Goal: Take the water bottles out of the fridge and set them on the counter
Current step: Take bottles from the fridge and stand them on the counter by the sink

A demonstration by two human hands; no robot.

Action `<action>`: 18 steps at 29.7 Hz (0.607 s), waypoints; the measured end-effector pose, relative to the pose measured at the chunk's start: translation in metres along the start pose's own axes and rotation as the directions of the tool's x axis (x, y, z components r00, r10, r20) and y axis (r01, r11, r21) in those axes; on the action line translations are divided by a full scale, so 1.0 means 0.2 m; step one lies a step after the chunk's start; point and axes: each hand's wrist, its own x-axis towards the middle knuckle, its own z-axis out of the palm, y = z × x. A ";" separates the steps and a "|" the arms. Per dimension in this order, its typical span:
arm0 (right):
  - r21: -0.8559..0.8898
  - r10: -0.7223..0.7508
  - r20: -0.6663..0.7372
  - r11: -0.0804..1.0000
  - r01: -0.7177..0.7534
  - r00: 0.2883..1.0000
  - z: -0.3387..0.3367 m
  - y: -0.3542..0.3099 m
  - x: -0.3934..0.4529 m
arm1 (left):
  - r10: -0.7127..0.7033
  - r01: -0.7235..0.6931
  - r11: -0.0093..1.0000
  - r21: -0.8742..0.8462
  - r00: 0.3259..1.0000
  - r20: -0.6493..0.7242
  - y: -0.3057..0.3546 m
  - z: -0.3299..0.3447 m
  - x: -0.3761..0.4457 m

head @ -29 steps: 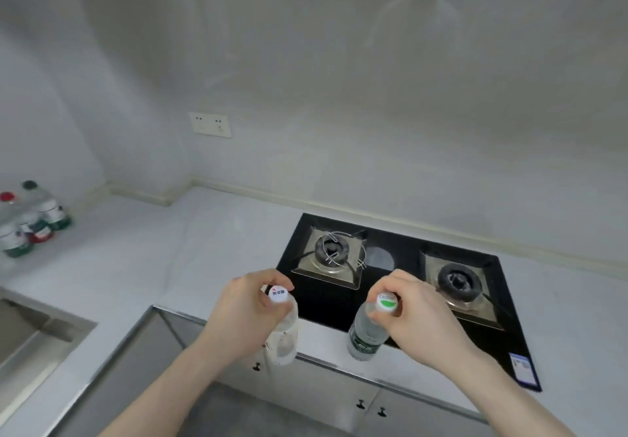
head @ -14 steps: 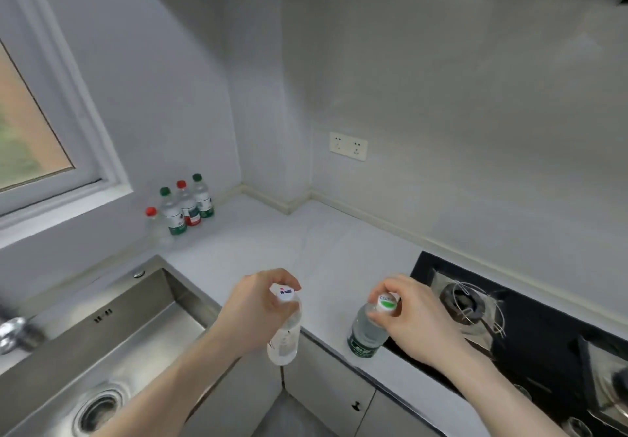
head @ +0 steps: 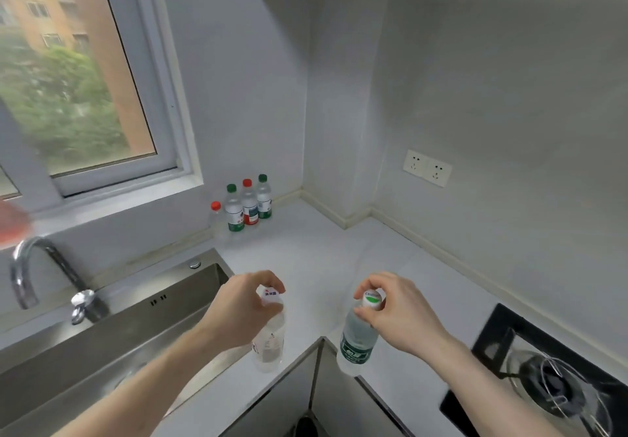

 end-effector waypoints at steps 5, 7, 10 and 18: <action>-0.016 -0.040 0.030 0.999 0.041 0.999 0.08 0.01 0.36 | -0.021 0.022 0.997 0.073 1.000 -0.010 -0.10 -0.03 0.24; -0.009 -0.046 0.038 0.999 0.047 0.998 0.11 0.01 0.49 | -0.032 0.032 0.996 0.078 0.999 -0.001 -0.13 -0.04 0.35; -0.003 -0.041 0.074 0.999 0.041 0.996 0.16 0.05 0.73 | -0.052 0.051 0.992 0.116 0.999 0.006 -0.20 -0.01 0.59; -0.020 -0.044 0.161 0.999 0.048 0.986 0.25 0.15 1.34 | -0.091 0.077 0.968 0.239 0.995 0.046 -0.34 0.05 1.16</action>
